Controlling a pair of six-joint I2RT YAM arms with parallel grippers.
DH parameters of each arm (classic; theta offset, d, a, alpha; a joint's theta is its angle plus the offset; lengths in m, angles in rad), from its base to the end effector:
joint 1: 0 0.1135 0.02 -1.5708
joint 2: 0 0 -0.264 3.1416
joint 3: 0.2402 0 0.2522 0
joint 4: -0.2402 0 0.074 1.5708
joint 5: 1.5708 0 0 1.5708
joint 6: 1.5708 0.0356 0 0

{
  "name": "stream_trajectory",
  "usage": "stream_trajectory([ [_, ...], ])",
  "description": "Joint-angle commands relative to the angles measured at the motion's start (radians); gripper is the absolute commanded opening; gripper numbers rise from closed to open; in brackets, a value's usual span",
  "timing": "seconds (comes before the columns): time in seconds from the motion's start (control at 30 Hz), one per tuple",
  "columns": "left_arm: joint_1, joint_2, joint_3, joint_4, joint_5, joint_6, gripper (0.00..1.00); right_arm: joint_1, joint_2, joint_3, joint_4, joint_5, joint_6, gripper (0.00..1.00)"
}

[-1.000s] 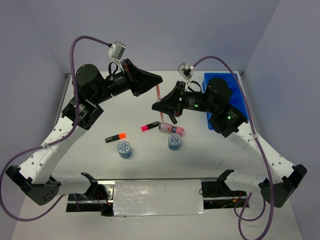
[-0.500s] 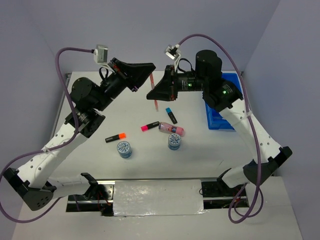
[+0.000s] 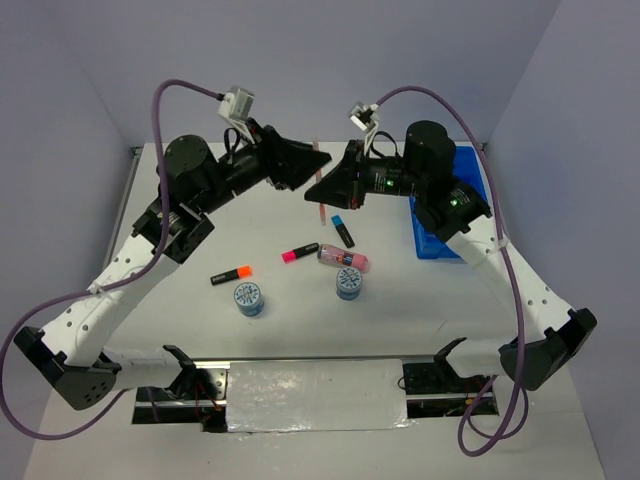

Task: Sort the stationery into containers
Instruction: Close the pen cap on the pen, then place the pen in the storage box.

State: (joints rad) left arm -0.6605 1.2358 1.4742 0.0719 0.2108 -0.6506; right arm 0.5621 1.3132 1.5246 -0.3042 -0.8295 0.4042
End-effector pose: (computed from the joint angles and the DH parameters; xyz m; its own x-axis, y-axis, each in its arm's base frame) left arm 0.2013 -0.1658 0.5122 -0.2668 -0.5427 -0.7964 0.7486 0.4037 -0.5259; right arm 0.2206 0.1700 0.4698 -0.4580 0.0254 -0.8886 -0.8714 0.1849 0.4544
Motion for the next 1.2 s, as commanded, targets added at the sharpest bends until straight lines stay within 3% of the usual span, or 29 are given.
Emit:
stream_trajectory([
  [0.0,0.028,0.007,0.035,-0.255,0.19,0.008,0.77,-0.03,-0.067,-0.062,0.283,0.145,0.044,0.0],
  [0.03,0.039,0.005,0.053,-0.253,0.173,0.006,0.92,-0.031,-0.08,-0.09,0.284,0.154,0.044,0.0],
  [0.07,0.061,0.007,0.075,-0.253,0.161,0.005,0.99,-0.03,-0.092,-0.15,0.287,0.161,0.047,0.0],
  [0.17,0.113,0.048,0.251,-0.374,0.027,-0.018,0.99,-0.044,-0.14,-0.246,0.265,0.223,0.068,0.0],
  [0.23,0.142,0.106,0.47,-0.571,-0.148,-0.035,0.99,-0.115,-0.167,-0.293,0.26,0.243,0.117,0.0],
  [0.33,0.15,0.136,0.656,-0.723,-0.354,-0.04,0.99,-0.223,-0.19,-0.337,0.122,0.464,0.24,0.0],
  [0.37,0.15,0.105,0.637,-0.763,-0.391,-0.031,0.99,-0.247,-0.189,-0.313,0.044,0.697,0.331,0.0],
  [0.4,0.15,0.081,0.609,-0.773,-0.425,-0.03,0.99,-0.269,-0.183,-0.296,-0.145,0.813,0.399,0.0],
  [0.43,0.151,0.056,0.568,-0.774,-0.448,-0.032,0.99,-0.319,-0.177,-0.285,-0.215,0.911,0.454,0.0],
  [0.53,0.151,-0.045,0.385,-0.755,-0.464,-0.037,0.99,-0.398,-0.177,-0.32,-0.285,1.154,0.565,0.0],
  [0.67,0.151,-0.137,0.172,-0.738,-0.381,-0.027,0.99,-0.528,-0.117,-0.368,-0.343,1.256,0.659,0.0],
  [0.77,0.151,-0.145,0.103,-0.744,-0.321,-0.015,0.99,-0.602,-0.059,-0.391,-0.355,1.273,0.705,0.0],
  [0.97,0.151,-0.154,0.012,-0.713,-0.22,-0.007,0.99,-0.665,0.061,-0.434,-0.291,1.264,0.788,0.0],
  [1.17,0.151,-0.121,0.029,-0.728,-0.182,0.011,0.99,-0.668,0.19,-0.396,-0.326,1.262,0.805,0.05],
])
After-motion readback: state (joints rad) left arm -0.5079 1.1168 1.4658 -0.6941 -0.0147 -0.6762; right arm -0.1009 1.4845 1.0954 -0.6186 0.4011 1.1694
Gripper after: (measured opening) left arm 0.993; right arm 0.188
